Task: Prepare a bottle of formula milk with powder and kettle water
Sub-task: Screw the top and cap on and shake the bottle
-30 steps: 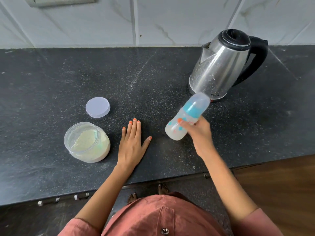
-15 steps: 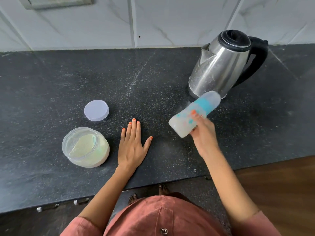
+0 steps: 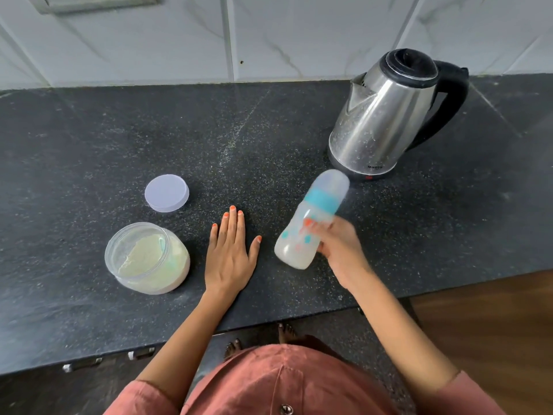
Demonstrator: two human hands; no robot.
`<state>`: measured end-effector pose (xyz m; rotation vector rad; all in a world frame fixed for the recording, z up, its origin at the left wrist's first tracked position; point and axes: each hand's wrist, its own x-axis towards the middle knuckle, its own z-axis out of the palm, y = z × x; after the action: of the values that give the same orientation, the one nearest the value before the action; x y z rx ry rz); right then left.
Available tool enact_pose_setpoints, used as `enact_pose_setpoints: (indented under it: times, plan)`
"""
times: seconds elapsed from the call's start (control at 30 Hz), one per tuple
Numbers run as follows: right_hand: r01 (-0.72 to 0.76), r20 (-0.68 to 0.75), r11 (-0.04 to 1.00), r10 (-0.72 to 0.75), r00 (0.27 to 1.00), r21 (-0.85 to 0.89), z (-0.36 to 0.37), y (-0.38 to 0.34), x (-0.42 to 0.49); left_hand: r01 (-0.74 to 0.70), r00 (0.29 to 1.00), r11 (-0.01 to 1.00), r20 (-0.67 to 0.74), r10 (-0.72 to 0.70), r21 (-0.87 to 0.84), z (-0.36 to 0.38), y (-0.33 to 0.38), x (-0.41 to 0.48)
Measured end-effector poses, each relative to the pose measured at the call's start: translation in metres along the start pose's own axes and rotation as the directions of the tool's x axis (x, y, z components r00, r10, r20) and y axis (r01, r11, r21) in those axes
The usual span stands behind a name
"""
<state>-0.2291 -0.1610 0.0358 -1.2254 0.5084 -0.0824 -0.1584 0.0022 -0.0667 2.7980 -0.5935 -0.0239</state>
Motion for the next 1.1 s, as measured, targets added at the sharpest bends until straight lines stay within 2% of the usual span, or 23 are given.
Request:
enact_pose_setpoints:
  times: [0.07,0.1,0.17,0.23,0.27,0.3,0.33,0.37,0.43,0.47,0.53,0.6,0.63,0.67,0.7,0.77,0.8,0.83,0.87,0.93,1.0,1.03,1.1]
  plan:
    - [-0.014,0.122,0.979,0.04,0.992,-0.203,0.002,0.004,-0.009,0.001,1.0,1.0,0.005,-0.001,0.0,0.0,0.0,0.0]
    - [-0.007,0.117,0.984,0.029,0.993,-0.181,0.001,0.002,-0.008,0.003,1.0,1.0,0.003,-0.003,-0.004,-0.001,0.0,0.0]
    - [0.003,0.003,0.998,-0.003,1.0,0.066,0.0,-0.006,0.0,0.003,1.0,1.0,-0.002,-0.003,-0.009,-0.001,0.001,-0.001]
    - [0.06,-0.139,0.936,-0.012,0.99,0.348,0.0,-0.013,0.011,0.005,1.0,1.0,-0.008,-0.005,-0.01,-0.001,0.001,-0.001]
    - [0.08,-0.166,0.913,-0.014,0.986,0.399,0.001,-0.011,0.014,0.005,1.0,1.0,-0.009,-0.006,-0.011,0.0,0.001,-0.001]
    - [0.071,-0.155,0.929,-0.015,0.988,0.364,0.002,-0.007,0.013,0.007,1.0,1.0,-0.009,-0.007,-0.012,0.0,0.001,-0.001]
    - [0.04,-0.107,0.969,-0.014,0.994,0.245,0.004,-0.002,0.01,0.007,1.0,1.0,-0.008,-0.007,-0.013,0.0,0.001,-0.001]
    - [0.009,-0.027,0.997,-0.007,1.0,0.072,0.005,0.002,0.002,0.006,1.0,1.0,-0.006,-0.006,-0.011,0.0,0.001,-0.001]
    - [-0.018,0.096,0.978,0.039,0.995,-0.21,0.004,0.007,-0.009,0.007,1.0,1.0,0.001,-0.007,-0.005,-0.001,0.001,0.0]
    - [-0.017,0.101,0.975,0.04,0.994,-0.22,0.002,0.005,-0.009,0.007,1.0,1.0,-0.001,-0.007,-0.003,-0.001,0.001,0.0]
    - [-0.007,0.022,1.0,0.007,1.0,0.012,-0.001,-0.004,-0.002,0.003,1.0,1.0,-0.004,-0.003,-0.002,-0.001,0.001,0.0]
    - [0.063,-0.106,0.938,-0.029,0.994,0.341,-0.005,-0.013,0.012,0.002,1.0,1.0,-0.006,-0.002,0.0,-0.001,0.001,-0.001]
    - [0.1,-0.147,0.901,-0.041,0.988,0.423,-0.006,-0.015,0.017,0.002,1.0,1.0,-0.01,-0.002,0.001,-0.001,0.001,-0.001]
    - [0.11,-0.155,0.898,-0.047,0.987,0.426,-0.005,-0.013,0.017,0.002,1.0,1.0,-0.015,-0.002,0.0,-0.001,0.001,-0.001]
    - [0.087,-0.129,0.932,-0.044,0.991,0.353,-0.004,-0.01,0.015,0.002,1.0,1.0,-0.016,-0.002,0.0,-0.001,0.002,-0.001]
    - [0.006,0.004,0.999,-0.006,1.0,0.044,0.0,-0.003,0.001,0.001,1.0,1.0,-0.004,-0.001,0.004,-0.001,0.001,0.0]
    - [-0.014,0.069,0.995,0.02,0.997,-0.097,0.0,0.0,-0.005,0.001,1.0,1.0,0.001,-0.001,0.004,-0.001,0.001,0.0]
    - [-0.02,0.102,0.988,0.037,0.994,-0.155,-0.001,0.0,-0.008,0.001,1.0,1.0,0.001,-0.001,0.006,-0.001,0.001,0.0]
    - [-0.019,0.104,0.992,0.032,0.994,-0.122,-0.002,-0.001,-0.007,0.003,1.0,1.0,-0.001,-0.003,0.008,-0.001,0.001,0.0]
    - [-0.006,0.02,0.988,0.003,1.0,0.155,-0.004,-0.008,0.002,0.004,1.0,1.0,-0.004,-0.004,0.01,-0.001,0.001,-0.001]
    - [0.065,-0.11,0.903,-0.019,0.994,0.424,-0.004,-0.012,0.014,0.005,1.0,1.0,-0.006,-0.004,0.009,-0.001,0.001,-0.001]
    - [0.085,-0.137,0.873,-0.021,0.99,0.481,-0.004,-0.01,0.017,0.004,1.0,1.0,-0.006,-0.004,0.007,-0.001,0.001,-0.001]
    - [0.04,-0.087,0.924,-0.008,0.996,0.38,0.0,0.0,0.012,0.003,1.0,1.0,-0.009,-0.003,0.006,-0.001,0.002,0.0]
